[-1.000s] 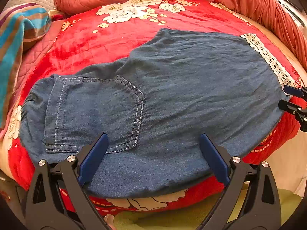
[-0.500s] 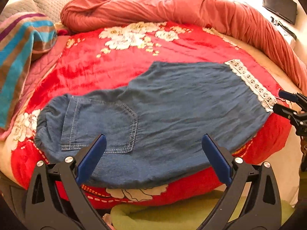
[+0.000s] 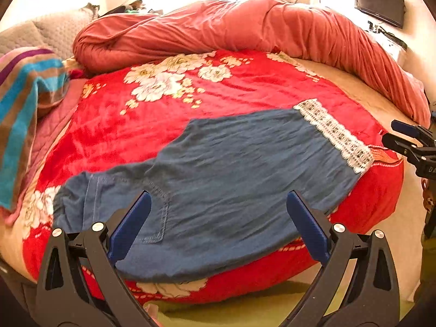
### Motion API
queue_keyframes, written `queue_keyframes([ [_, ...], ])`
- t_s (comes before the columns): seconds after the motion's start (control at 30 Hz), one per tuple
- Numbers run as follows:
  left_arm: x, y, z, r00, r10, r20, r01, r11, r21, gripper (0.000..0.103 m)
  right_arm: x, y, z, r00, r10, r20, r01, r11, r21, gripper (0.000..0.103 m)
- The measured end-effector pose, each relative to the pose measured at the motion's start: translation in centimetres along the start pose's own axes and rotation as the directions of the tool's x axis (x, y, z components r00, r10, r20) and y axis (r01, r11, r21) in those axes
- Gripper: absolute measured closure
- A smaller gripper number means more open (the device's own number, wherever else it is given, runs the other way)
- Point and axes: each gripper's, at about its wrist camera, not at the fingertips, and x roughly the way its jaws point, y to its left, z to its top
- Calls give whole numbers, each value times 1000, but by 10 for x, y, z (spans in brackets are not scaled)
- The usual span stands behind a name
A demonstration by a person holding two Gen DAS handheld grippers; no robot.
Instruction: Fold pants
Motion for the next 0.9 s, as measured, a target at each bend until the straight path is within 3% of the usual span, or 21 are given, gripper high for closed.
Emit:
queue_keyframes([
  [0.47,26,-53,53,999,-38,17,36,994,102,10,-3,-39,-11,999,-40,12,38,995,94,9],
  [0.9,84,-87,91,995,-87,-48,94,979,181,10,38,-37,-38,995,56,-86,-43,988,147,9],
])
